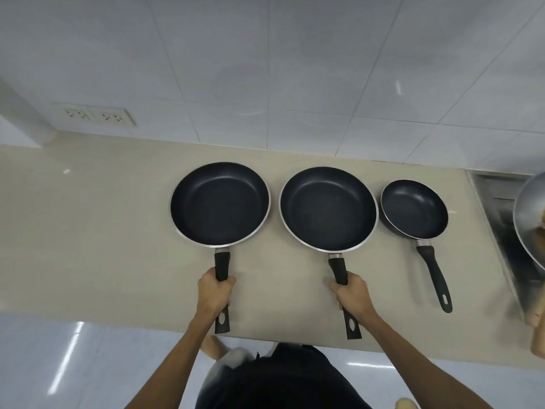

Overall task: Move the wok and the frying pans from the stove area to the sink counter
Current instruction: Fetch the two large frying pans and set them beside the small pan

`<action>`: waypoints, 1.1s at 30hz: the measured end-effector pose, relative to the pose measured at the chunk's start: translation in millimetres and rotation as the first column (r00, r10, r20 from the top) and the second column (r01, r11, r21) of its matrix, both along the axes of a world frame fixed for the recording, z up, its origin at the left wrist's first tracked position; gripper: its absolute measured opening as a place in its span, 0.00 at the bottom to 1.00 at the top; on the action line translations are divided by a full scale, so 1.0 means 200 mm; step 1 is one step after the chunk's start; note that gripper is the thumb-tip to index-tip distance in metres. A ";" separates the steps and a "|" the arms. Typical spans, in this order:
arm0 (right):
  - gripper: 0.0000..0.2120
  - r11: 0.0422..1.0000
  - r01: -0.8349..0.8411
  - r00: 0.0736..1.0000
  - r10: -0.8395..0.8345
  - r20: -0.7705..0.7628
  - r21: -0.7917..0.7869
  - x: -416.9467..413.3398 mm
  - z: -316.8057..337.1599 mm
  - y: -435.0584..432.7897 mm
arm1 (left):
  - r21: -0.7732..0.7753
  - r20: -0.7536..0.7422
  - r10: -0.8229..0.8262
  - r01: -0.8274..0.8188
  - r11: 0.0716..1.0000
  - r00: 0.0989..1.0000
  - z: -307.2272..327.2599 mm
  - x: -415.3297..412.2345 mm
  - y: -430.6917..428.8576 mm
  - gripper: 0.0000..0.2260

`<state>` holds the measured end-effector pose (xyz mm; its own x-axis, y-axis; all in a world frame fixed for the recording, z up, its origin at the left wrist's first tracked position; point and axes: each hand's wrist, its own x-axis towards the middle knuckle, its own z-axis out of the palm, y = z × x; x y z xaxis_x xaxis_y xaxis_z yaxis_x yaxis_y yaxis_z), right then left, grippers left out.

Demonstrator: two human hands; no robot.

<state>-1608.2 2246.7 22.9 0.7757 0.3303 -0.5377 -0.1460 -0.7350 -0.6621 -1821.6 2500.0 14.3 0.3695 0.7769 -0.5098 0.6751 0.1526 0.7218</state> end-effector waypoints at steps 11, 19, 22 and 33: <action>0.06 1.000 0.001 1.000 -0.001 0.001 -0.027 0.03 -0.05 -0.01 | -0.001 -0.019 -0.037 0.037 0.999 0.999 -0.04 0.05 0.00 0.06; 0.06 0.999 0.005 1.000 -0.005 -0.006 -0.042 0.09 -0.05 -0.06 | -0.007 -0.031 -0.062 0.062 0.998 0.998 -0.06 0.06 -0.03 0.06; 0.07 0.999 -0.019 1.000 0.019 0.000 -0.043 0.10 -0.04 -0.08 | -0.006 -0.035 -0.086 0.086 0.996 0.996 -0.06 0.07 -0.04 0.06; 0.08 0.986 -0.106 0.994 0.102 -0.039 -0.129 0.13 -0.01 -0.05 | 0.009 -0.049 -0.084 0.085 0.996 0.995 -0.09 0.07 -0.08 0.07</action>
<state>-1582.0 2236.0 21.3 0.7221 0.3341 -0.6057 -0.0837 -0.8270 -0.5559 -1808.0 2483.7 -4.5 0.4092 0.7498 -0.5200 0.7192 0.0856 0.6895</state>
